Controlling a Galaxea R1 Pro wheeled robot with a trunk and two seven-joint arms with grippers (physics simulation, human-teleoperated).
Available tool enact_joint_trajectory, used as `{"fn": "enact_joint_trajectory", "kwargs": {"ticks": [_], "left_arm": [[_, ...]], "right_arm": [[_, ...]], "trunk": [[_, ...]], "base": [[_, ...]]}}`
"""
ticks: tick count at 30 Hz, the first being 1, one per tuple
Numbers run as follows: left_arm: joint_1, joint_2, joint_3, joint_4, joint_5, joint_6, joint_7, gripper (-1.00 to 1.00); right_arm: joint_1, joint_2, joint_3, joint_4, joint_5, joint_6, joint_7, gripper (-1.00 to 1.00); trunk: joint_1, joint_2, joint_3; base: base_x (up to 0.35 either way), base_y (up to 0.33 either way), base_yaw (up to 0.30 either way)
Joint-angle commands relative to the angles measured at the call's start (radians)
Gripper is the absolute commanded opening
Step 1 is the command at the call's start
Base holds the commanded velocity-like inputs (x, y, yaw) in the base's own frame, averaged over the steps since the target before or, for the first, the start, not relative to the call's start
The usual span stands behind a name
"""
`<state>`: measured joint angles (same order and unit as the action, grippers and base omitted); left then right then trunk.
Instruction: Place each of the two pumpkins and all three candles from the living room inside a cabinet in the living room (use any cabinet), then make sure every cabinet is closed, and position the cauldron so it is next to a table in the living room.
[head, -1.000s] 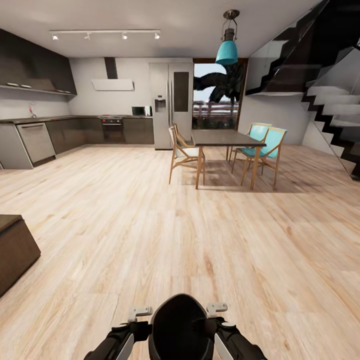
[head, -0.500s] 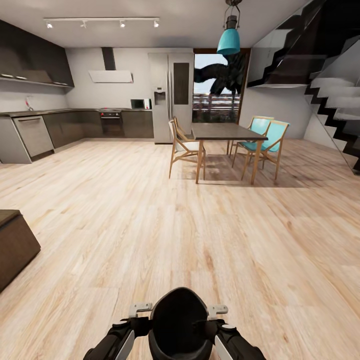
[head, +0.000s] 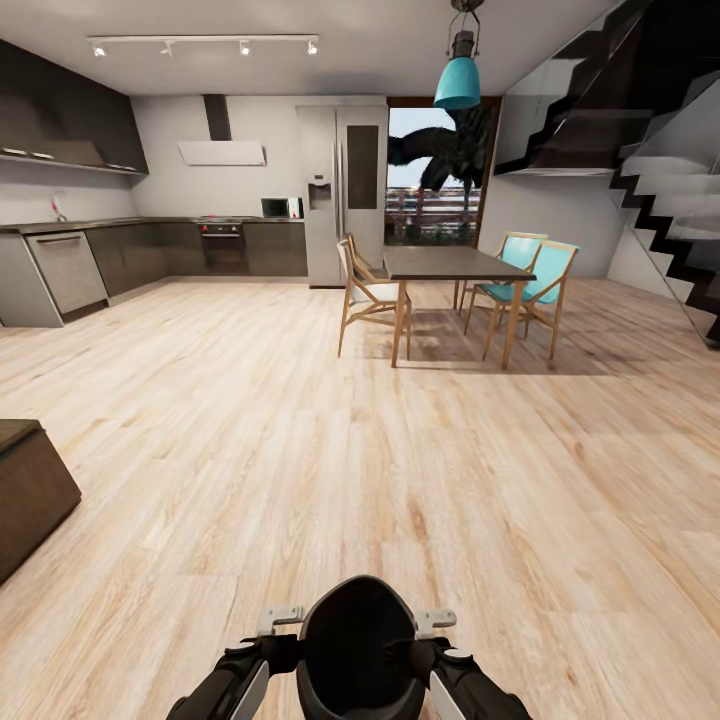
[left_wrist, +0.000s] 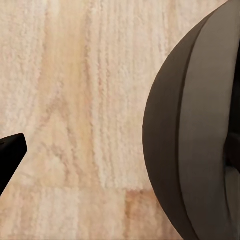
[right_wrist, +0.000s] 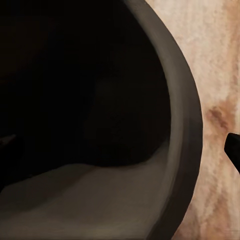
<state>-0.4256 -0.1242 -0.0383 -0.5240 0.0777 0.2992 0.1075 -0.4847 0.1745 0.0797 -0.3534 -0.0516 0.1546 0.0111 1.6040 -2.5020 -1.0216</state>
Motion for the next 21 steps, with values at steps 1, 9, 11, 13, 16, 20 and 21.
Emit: {"fn": "enact_joint_trajectory", "kwargs": {"ticks": [1, 9, 11, 13, 16, 20, 21], "left_arm": [[0.001, 0.000, -0.005, 0.027, 0.016, 0.005, 0.003, 1.00], [0.001, 0.000, -0.005, 0.027, 0.016, 0.005, 0.003, 1.00], [0.001, -0.001, -0.005, 0.027, 0.016, 0.005, -0.002, 1.00], [0.001, -0.001, -0.005, 0.027, 0.016, 0.005, -0.008, 1.00], [0.001, -0.001, -0.005, 0.027, 0.016, 0.006, -0.014, 1.00], [0.001, -0.003, -0.008, 0.027, 0.016, 0.007, -0.017, 1.00], [0.001, -0.005, -0.010, 0.027, 0.016, 0.007, -0.017, 1.00]], "right_arm": [[0.000, 0.000, 0.002, 0.001, -0.005, 0.005, 0.000, 1.00], [0.000, 0.000, -0.001, 0.022, -0.008, 0.003, 0.000, 1.00], [0.000, 0.000, -0.001, 0.023, -0.008, 0.003, 0.000, 1.00], [0.000, 0.000, -0.002, 0.023, -0.008, 0.003, 0.000, 1.00], [0.000, 0.000, -0.002, 0.023, -0.008, 0.003, 0.000, 1.00], [0.000, 0.000, -0.002, 0.023, -0.008, 0.003, 0.000, 1.00], [0.000, 0.000, -0.002, 0.023, -0.008, 0.003, 0.000, 1.00]], "trunk": [[0.000, 0.000, -0.001], [0.000, 0.000, -0.001], [0.000, 0.000, -0.001], [0.000, 0.000, -0.001], [0.000, 0.000, -0.001], [0.000, 0.000, -0.001], [0.000, 0.000, -0.001]], "base": [[0.000, 0.000, 0.000], [0.000, 0.000, 0.000], [0.000, 0.000, 0.000], [0.000, 0.000, 0.000], [0.000, 0.000, 0.000], [0.000, 0.000, 0.000], [0.000, 0.000, 0.000]]}}
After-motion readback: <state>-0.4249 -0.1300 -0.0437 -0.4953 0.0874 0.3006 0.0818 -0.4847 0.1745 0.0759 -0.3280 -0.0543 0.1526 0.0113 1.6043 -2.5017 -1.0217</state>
